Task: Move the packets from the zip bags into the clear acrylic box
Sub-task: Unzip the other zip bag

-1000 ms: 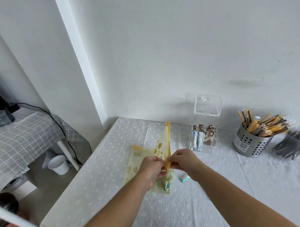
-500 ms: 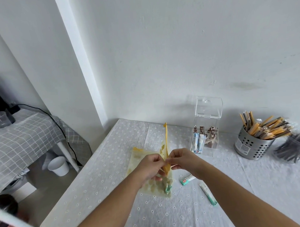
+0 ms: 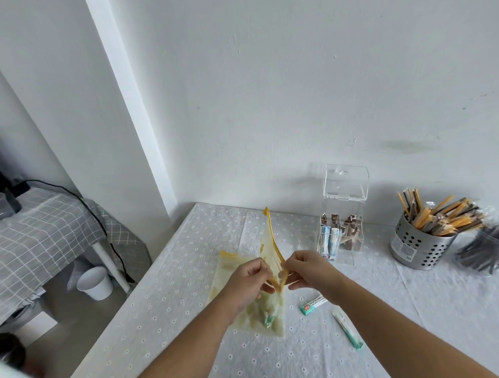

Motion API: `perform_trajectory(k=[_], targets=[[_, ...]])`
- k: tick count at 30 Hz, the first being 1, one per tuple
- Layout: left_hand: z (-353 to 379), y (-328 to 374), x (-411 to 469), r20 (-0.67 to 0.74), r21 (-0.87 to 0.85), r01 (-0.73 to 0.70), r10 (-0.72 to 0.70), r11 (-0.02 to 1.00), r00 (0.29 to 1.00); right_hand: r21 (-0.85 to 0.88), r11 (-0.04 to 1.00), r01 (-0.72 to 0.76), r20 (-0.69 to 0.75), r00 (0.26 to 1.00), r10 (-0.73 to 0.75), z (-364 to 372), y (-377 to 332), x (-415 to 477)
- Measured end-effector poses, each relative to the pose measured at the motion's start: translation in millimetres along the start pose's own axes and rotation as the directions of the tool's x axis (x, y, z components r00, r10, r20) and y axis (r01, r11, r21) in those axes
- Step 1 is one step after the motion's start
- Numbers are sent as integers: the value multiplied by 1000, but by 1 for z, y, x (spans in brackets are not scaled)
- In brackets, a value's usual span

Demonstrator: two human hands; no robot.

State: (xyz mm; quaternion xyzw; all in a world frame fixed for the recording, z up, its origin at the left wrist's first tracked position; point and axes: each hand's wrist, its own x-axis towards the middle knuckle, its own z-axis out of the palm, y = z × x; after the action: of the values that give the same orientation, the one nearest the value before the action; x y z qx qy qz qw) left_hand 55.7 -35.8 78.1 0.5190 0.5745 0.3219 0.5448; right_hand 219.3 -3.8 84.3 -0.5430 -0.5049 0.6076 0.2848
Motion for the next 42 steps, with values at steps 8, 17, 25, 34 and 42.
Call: perform_trajectory(k=[8, 17, 25, 34, 42], targets=[[-3, 2, 9, -82, 119, -20, 29, 993, 996, -347, 926, 146, -123, 972, -200, 6, -17, 11], [-10, 15, 25, -218, 199, -69, 112, 978, 969, -427, 890, 158, -89, 973, -215, -2, -18, 12], [-35, 7, 26, -271, 132, -49, 84, 990, 959, -416, 908, 50, -199, 969, -144, -29, -5, 10], [-23, 9, 21, -63, 205, -104, 119, 973, 991, -473, 863, 179, -194, 934, -300, -2, -31, 20], [-14, 22, 30, -258, 269, -147, 218, 952, 941, -356, 916, 188, -177, 948, -263, -1, -31, 16]])
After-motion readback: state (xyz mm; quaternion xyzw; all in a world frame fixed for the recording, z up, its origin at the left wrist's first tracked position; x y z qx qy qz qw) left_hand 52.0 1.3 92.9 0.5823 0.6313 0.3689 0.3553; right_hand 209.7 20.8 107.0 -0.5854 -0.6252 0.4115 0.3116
